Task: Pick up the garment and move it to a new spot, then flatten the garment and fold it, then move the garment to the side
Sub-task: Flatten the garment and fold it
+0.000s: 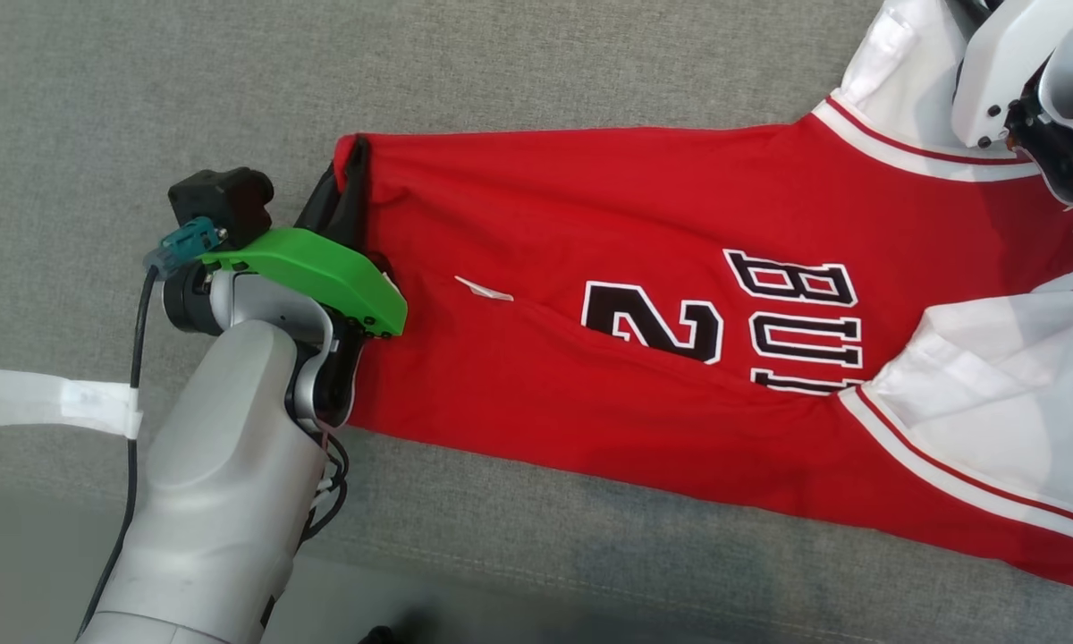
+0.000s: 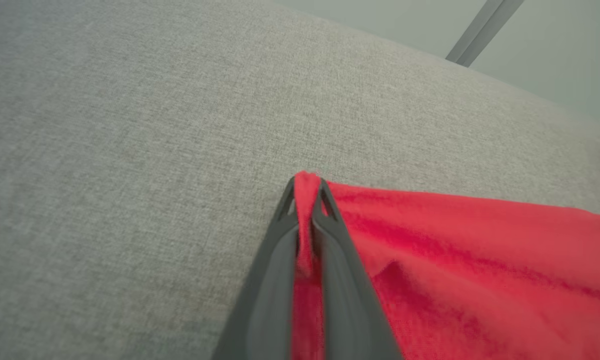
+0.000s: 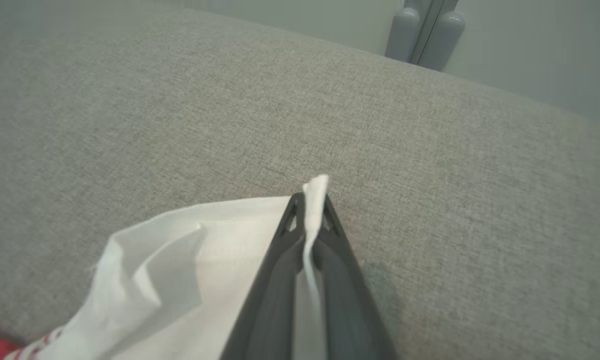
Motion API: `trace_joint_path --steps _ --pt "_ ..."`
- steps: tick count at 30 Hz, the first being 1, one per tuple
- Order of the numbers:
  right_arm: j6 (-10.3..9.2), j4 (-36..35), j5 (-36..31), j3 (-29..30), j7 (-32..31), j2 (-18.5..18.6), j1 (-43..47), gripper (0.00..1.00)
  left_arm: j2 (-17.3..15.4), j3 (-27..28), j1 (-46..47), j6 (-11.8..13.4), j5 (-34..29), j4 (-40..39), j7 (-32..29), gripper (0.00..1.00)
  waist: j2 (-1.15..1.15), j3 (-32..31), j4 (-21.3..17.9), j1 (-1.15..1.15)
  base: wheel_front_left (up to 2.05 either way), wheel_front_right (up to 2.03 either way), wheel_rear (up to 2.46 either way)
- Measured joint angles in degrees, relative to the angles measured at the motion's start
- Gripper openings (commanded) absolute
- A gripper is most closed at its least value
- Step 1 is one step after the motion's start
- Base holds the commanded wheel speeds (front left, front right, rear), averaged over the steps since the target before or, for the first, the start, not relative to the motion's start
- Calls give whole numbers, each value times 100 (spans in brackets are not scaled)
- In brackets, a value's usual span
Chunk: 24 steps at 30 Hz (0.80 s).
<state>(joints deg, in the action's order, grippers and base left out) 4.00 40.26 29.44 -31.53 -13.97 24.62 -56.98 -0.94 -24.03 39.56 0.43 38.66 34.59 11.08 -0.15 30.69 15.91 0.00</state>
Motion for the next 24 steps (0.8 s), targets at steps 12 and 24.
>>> trace_joint_path --steps 12,24 --pt "203 -69 0 14 1173 -111 16 0 -2 202 42 -1 60 85 162 0 0 -173 -404 0 0 0 0" --pt "255 -396 137 -12 2780 -313 1146 0 -194 396 -184 -240 100 13 288 0 0 -601 -763 0 0 0 0"
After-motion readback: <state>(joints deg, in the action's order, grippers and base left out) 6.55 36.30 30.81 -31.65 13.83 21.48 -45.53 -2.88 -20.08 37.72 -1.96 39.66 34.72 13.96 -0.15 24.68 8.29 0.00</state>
